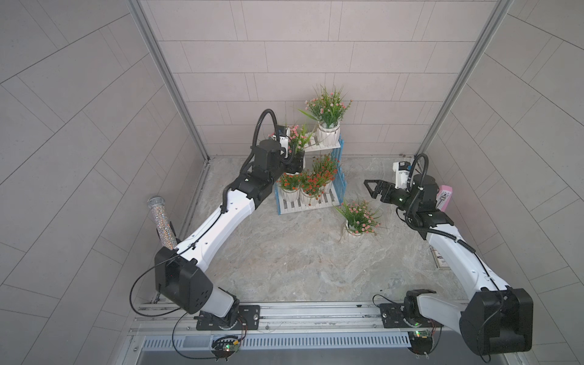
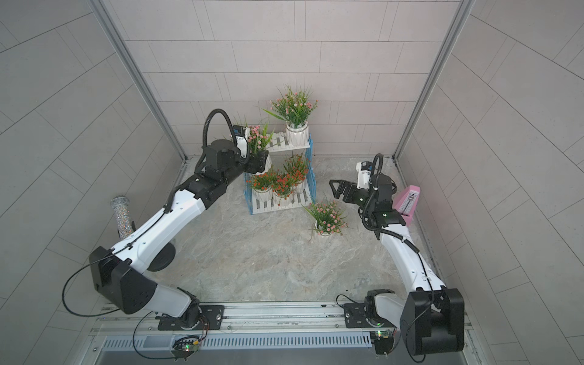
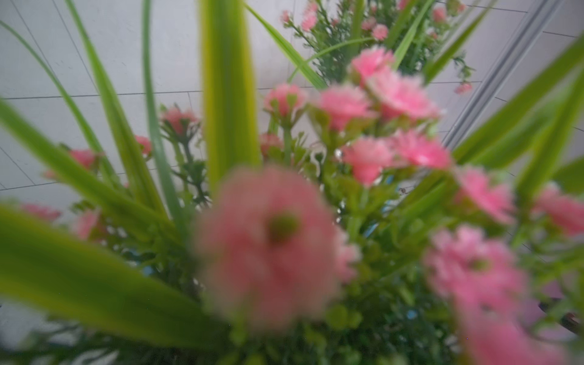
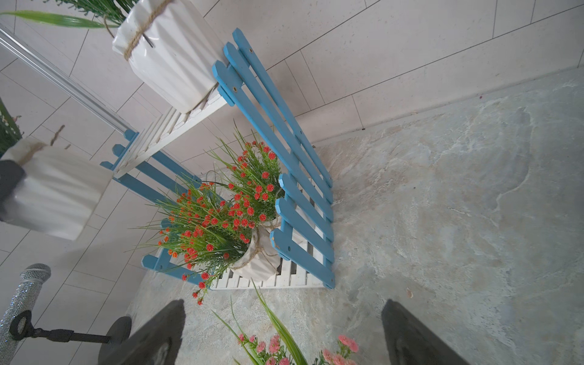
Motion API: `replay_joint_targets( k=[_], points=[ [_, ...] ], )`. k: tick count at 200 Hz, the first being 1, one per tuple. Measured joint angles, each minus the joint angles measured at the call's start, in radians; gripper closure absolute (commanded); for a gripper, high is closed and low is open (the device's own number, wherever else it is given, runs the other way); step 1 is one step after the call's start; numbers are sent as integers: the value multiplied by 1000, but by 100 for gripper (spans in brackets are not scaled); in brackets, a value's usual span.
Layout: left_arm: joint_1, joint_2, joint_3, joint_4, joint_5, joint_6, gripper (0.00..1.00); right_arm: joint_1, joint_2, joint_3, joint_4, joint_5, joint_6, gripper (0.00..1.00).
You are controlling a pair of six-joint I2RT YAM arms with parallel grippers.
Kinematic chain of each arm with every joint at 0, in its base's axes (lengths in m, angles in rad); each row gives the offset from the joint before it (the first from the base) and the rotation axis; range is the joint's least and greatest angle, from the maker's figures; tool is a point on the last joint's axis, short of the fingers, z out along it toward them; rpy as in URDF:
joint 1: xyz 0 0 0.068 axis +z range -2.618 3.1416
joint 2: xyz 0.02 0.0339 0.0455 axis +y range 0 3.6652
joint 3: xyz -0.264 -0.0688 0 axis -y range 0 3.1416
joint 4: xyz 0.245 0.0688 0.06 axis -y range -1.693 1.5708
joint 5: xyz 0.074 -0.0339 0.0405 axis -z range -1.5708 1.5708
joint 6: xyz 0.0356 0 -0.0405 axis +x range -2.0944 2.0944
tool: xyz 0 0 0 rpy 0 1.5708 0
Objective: Place the baby's breath potted plants on the rack by color
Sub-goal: Place the baby's breath potted plant on the rack.
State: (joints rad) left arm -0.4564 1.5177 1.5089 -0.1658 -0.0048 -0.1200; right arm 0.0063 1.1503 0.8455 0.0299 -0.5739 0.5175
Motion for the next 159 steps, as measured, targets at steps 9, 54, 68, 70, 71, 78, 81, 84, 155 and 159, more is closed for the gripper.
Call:
replay_joint_targets(
  k=[9, 54, 68, 70, 71, 78, 81, 84, 155, 159],
  points=[
    [16, 26, 46, -24, 16, 0, 16, 0, 0, 0, -2, 0, -2, 1],
    [45, 147, 210, -106, 85, 21, 15, 0, 8, 0, -5, -1, -5, 1],
    [51, 179, 246, -122, 100, 32, 15, 0, 13, 2, -4, -1, -5, 1],
    [51, 183, 251, -124, 101, 34, 15, 0, 14, 2, -4, -1, -5, 1],
    [51, 185, 253, -125, 102, 34, 15, 0, 14, 2, -4, -1, -5, 1],
    [52, 198, 268, -133, 108, 39, 15, 0, 17, 2, -5, -1, -5, 1],
    [53, 205, 274, -137, 110, 42, 15, 0, 18, 2, -5, -1, -5, 1],
    [53, 211, 282, -140, 112, 44, 15, 0, 19, 2, -5, -1, -5, 1],
    [64, 332, 467, -187, 150, 87, 15, 0, 47, 2, -3, -4, -10, 1],
    [64, 340, 478, -188, 153, 88, 15, 0, 50, 2, -3, -5, -10, 1]
  ],
)
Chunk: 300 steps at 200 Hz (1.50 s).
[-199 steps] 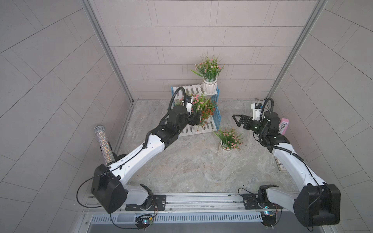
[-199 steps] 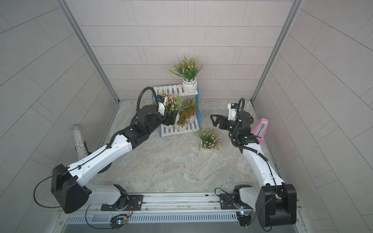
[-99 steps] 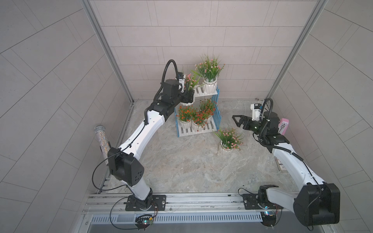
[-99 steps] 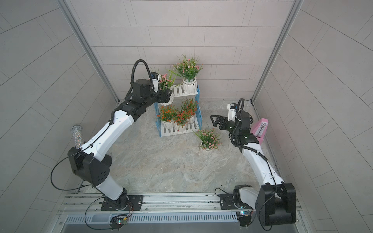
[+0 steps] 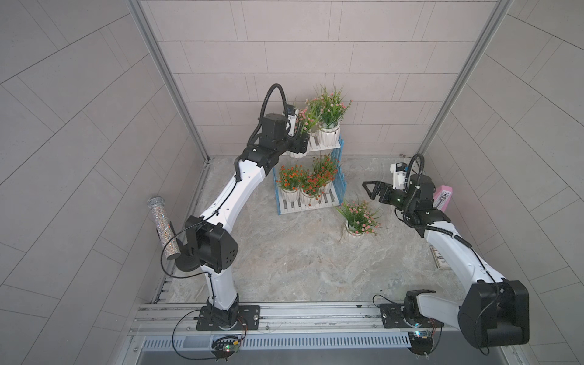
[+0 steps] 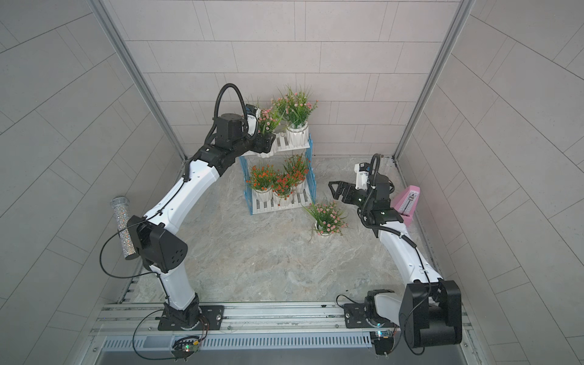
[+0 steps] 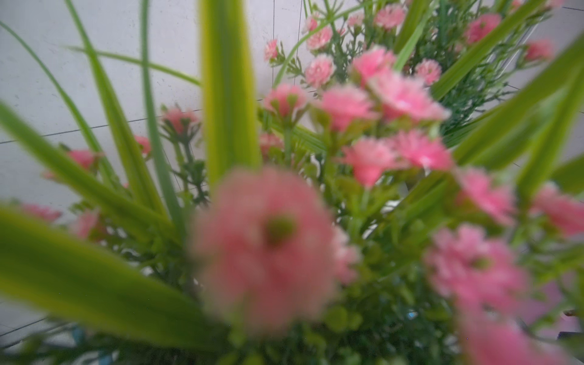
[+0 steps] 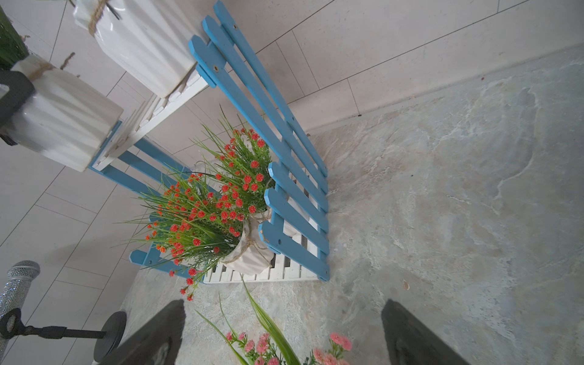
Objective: Place the baby's breath potted plants on the rack by color
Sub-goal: Place the baby's breath potted plant on the rack.
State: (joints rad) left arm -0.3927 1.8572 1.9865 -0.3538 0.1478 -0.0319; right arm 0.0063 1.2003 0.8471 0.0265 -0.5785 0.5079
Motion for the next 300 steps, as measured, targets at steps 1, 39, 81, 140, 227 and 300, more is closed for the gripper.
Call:
replay_joint_targets(
  k=[1, 39, 81, 140, 227, 300],
  points=[
    [0, 1, 2, 0, 0, 0, 15, 0, 0, 0, 0, 0, 0, 1],
    [0, 79, 99, -16, 20, 7, 15, 0, 32, 3, 8, -5, 0, 1],
    [0, 169, 209, -51, 34, 19, 15, 0, 49, 3, 17, -9, 0, 1],
    [0, 201, 254, -67, 33, 50, 14, 0, 58, 3, 37, -16, 1, 1],
    [-3, 262, 330, -61, 26, 59, 11, 0, 62, -14, 62, -20, 2, 1],
    [-19, 271, 332, -47, 0, 71, 0, 0, 69, -19, 80, -31, 5, 1]
  ],
)
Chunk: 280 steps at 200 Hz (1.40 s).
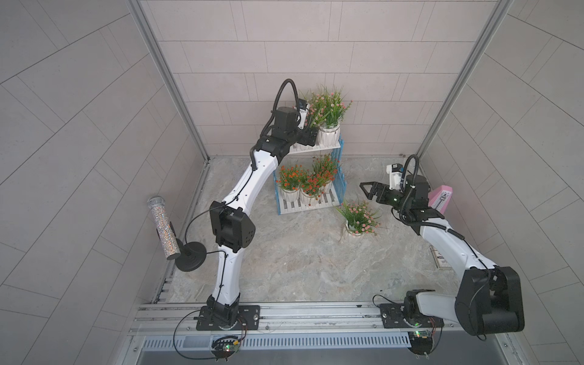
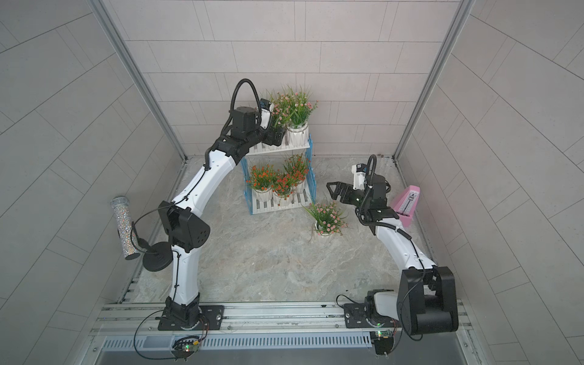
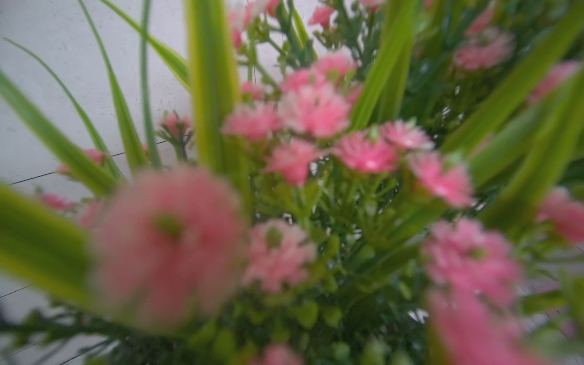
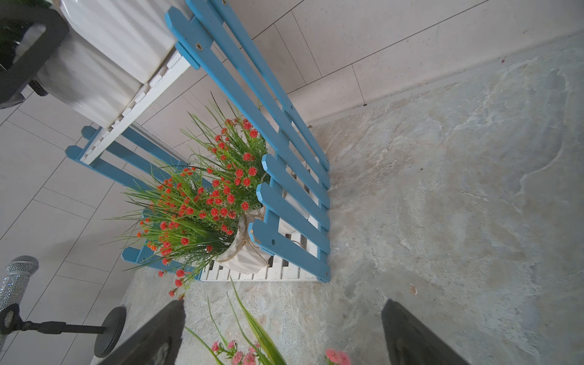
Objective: Place the baby's breath potted plants on the rack by color
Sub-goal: Place the baby's breath potted plant on the rack.
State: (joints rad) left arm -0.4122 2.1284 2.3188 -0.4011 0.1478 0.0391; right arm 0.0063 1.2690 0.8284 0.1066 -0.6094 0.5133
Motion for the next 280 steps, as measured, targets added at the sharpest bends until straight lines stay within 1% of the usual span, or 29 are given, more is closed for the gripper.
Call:
replay_joint_targets(
  k=[93, 177, 199, 224, 280],
  points=[
    [-1, -13, 0, 3, -18, 16, 0, 0, 1, 0, 2, -13, 11, 1],
    [-1, -89, -43, 9, -10, 22, 0, 0, 1, 0, 2, -13, 15, 1],
    [0, -126, -91, 16, -9, 22, 0, 0, 1, -2, 5, -13, 15, 1],
    [-1, -196, -182, 44, -6, 19, 0, 0, -4, -15, 18, -13, 15, 1],
    [0, -473, -472, 130, -14, -18, 0, 0, -31, -39, 18, 5, 23, 1]
  ],
)
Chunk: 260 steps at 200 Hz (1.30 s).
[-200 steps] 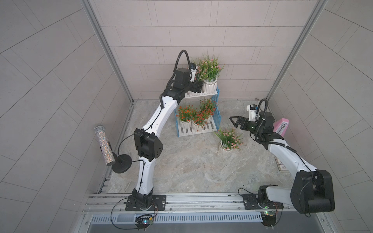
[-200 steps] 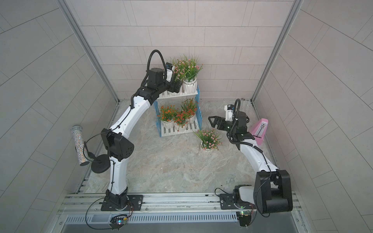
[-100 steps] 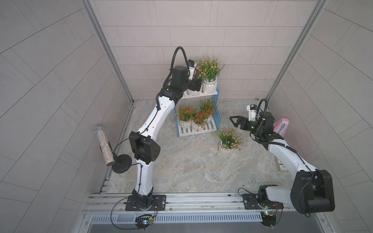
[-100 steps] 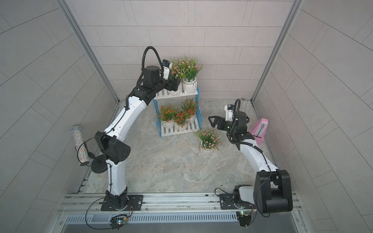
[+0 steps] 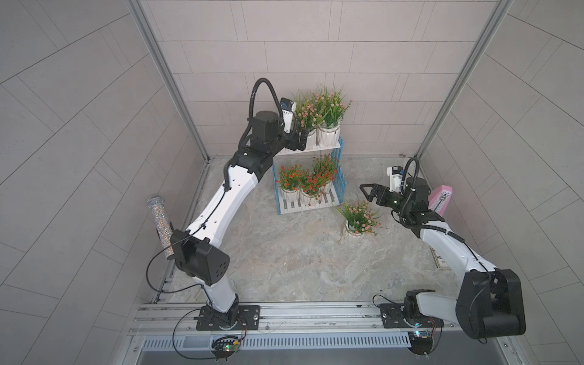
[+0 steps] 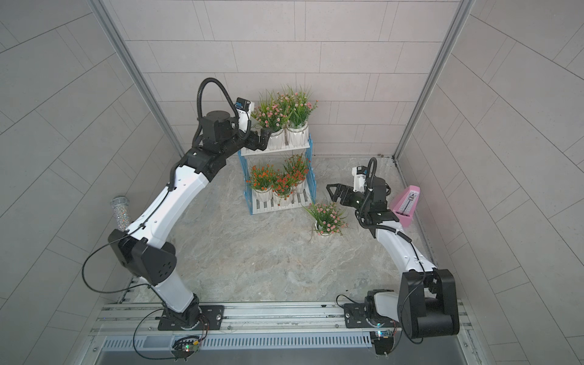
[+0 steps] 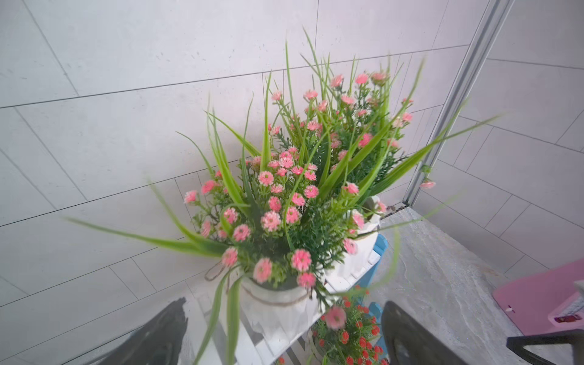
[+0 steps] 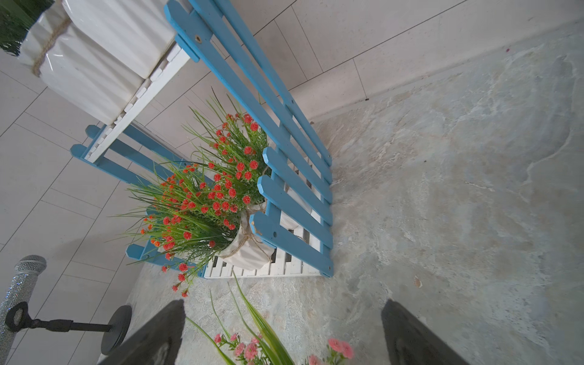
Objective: Place the baby's breath potted plants on the rack by color
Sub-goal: Place the baby's breath potted plant on the rack, then move the baby's breath potted plant to the center of the board.
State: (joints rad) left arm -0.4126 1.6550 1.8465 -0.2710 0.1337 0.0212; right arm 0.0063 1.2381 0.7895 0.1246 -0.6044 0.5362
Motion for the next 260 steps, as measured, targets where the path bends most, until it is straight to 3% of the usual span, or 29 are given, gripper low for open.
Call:
replay_joint_targets(
  k=[75, 131, 184, 215, 260],
  points=[
    [-26, -402, -543, 118, 24, -138, 0, -105, 68, -45, 50, -38, 195, 3],
    [-270, -485, -964, 282, -11, -154, 0, -132, 146, -193, 160, -120, 340, 6],
    [-443, -402, -1263, 694, -26, -133, 0, -113, 154, -291, 273, -149, 420, 10],
    [-481, -258, -1373, 946, -43, -131, 0, -75, 160, -341, 368, -146, 498, 12],
    [-504, -69, -1421, 1257, -78, -117, 0, 19, 170, -444, 515, -95, 646, 13]
  ],
)
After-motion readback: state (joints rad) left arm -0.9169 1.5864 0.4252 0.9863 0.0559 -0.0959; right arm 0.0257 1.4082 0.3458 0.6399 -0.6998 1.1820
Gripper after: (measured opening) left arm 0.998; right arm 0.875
